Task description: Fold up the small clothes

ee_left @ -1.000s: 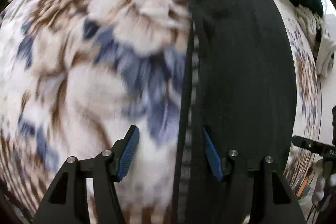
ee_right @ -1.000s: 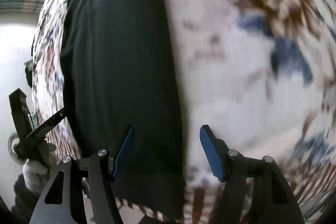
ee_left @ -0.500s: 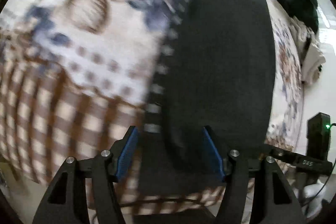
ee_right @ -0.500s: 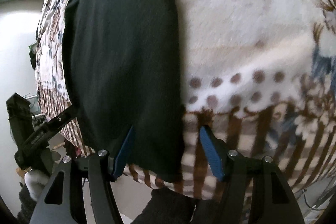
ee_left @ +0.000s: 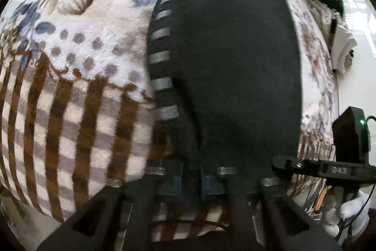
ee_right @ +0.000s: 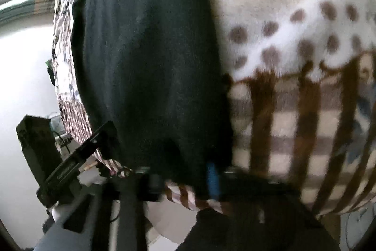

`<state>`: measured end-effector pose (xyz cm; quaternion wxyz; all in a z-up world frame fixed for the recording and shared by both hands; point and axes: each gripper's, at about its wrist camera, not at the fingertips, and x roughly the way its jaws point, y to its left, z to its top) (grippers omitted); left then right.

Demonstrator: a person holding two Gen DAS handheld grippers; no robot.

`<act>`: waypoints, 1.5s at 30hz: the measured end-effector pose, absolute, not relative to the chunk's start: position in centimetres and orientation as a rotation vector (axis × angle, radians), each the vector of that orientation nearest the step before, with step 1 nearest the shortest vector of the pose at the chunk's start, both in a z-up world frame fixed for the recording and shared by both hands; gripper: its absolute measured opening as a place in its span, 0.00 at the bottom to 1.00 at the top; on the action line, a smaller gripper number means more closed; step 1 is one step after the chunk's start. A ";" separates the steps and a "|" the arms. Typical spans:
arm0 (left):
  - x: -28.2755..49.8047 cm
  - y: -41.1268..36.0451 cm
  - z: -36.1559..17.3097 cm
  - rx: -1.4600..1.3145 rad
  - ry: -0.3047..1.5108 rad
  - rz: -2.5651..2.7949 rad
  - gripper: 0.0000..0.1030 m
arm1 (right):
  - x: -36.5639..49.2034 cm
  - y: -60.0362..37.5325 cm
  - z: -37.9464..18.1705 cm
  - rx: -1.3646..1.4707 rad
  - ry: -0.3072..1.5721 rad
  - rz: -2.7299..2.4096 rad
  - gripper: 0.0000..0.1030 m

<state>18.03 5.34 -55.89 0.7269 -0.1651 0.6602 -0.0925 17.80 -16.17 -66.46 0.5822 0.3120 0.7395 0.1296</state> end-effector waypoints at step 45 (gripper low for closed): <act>65.0 7.0 -51.7 -0.657 1.158 -0.318 0.17 | 67.0 -20.8 -53.2 0.633 1.079 0.206 0.12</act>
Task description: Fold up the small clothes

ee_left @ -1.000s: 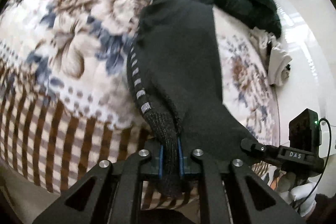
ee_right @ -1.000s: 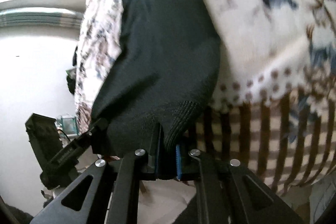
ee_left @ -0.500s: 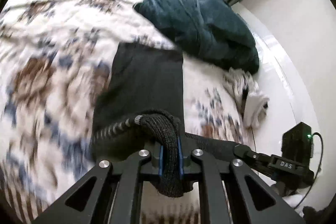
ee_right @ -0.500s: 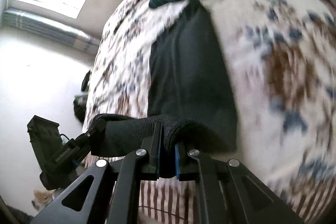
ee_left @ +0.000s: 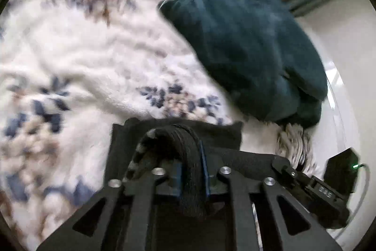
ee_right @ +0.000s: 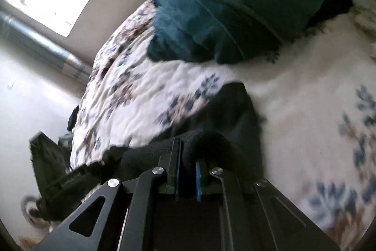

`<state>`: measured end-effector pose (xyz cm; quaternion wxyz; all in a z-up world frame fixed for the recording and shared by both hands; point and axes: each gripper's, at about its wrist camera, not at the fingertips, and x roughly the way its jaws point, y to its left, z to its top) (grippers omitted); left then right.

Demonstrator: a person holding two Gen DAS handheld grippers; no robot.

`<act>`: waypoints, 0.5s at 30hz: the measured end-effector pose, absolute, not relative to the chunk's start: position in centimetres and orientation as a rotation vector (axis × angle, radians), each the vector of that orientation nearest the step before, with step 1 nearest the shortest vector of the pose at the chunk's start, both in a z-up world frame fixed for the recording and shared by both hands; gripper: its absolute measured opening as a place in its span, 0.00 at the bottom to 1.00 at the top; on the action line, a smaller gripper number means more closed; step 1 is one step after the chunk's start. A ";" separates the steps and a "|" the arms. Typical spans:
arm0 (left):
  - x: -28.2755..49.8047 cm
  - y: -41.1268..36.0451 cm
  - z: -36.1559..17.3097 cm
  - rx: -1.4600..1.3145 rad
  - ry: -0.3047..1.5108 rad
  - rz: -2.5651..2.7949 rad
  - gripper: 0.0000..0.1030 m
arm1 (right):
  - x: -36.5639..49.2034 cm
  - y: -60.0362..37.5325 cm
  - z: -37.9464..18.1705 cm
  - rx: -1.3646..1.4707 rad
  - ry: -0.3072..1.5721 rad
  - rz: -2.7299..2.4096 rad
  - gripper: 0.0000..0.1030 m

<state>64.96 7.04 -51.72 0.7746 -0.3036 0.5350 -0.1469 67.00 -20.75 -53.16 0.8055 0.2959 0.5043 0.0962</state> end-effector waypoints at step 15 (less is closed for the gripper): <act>67.6 5.8 -54.3 -0.284 1.221 -0.238 0.55 | 69.8 -23.8 -61.0 0.623 1.260 0.222 0.62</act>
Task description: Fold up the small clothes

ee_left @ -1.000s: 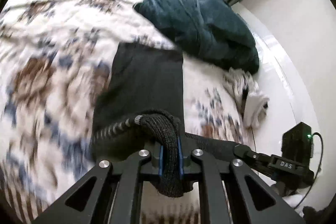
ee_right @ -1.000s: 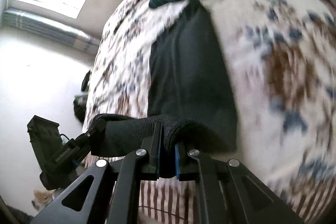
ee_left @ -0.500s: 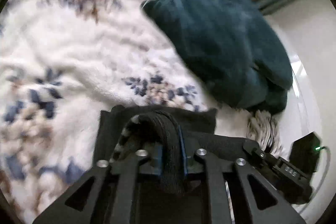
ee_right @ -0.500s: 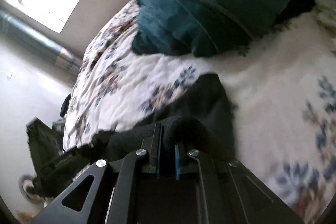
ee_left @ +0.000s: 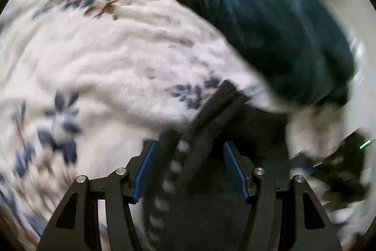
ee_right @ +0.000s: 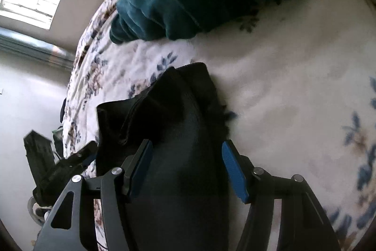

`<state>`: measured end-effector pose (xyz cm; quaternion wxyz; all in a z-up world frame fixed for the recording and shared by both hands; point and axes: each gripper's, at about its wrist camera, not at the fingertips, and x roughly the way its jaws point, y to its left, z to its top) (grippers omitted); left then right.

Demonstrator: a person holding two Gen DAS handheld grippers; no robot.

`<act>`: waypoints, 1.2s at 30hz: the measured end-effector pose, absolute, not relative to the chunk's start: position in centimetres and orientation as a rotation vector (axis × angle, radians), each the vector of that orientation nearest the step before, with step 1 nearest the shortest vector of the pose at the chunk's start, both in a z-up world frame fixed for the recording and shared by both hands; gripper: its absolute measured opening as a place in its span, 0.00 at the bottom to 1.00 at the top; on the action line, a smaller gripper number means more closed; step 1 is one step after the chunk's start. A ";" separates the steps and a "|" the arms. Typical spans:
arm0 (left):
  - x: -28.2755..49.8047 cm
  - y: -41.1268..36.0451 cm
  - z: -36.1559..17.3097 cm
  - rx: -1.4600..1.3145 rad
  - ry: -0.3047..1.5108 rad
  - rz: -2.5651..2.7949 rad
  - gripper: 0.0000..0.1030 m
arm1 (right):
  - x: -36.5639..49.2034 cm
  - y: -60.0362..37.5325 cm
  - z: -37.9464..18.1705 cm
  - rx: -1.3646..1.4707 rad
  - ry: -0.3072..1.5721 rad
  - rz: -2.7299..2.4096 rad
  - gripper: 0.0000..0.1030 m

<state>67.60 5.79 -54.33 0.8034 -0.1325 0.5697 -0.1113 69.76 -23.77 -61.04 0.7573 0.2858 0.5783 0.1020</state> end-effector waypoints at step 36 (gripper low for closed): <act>49.3 13.5 -51.9 -0.885 1.265 -0.089 0.66 | 63.3 -28.5 -57.4 0.565 1.463 0.282 0.65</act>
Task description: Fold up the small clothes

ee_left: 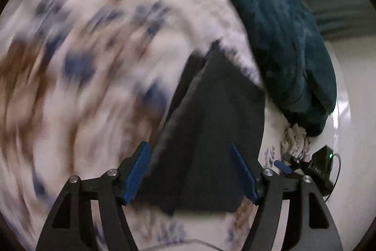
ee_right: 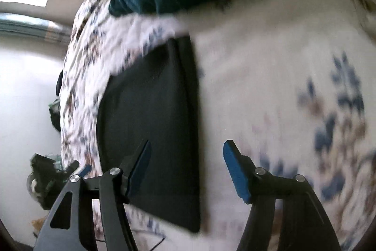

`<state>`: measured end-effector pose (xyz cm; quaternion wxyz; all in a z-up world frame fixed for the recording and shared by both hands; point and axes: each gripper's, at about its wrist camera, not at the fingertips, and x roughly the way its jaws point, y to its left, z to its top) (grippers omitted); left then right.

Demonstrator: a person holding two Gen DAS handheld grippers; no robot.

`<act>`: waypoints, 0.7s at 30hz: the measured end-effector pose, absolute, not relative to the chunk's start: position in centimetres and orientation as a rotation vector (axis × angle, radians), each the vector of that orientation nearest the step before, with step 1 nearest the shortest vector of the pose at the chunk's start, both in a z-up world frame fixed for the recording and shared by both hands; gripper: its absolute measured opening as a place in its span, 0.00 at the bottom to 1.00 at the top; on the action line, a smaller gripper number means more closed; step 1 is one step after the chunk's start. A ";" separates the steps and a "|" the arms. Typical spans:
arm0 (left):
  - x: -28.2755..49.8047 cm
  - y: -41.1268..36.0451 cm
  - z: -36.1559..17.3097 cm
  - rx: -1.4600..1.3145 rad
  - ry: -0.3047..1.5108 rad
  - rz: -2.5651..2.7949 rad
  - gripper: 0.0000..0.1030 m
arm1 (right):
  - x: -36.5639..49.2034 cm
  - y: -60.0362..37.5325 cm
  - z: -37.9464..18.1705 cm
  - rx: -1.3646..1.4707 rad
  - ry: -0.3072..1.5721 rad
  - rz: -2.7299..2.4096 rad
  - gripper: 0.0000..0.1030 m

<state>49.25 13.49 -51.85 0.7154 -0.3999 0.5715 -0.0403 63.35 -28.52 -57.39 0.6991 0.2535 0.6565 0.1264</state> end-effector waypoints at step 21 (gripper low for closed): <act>46.0 7.4 -57.4 -1.144 1.095 0.162 0.31 | 69.4 -22.8 -68.1 0.728 1.481 0.457 0.26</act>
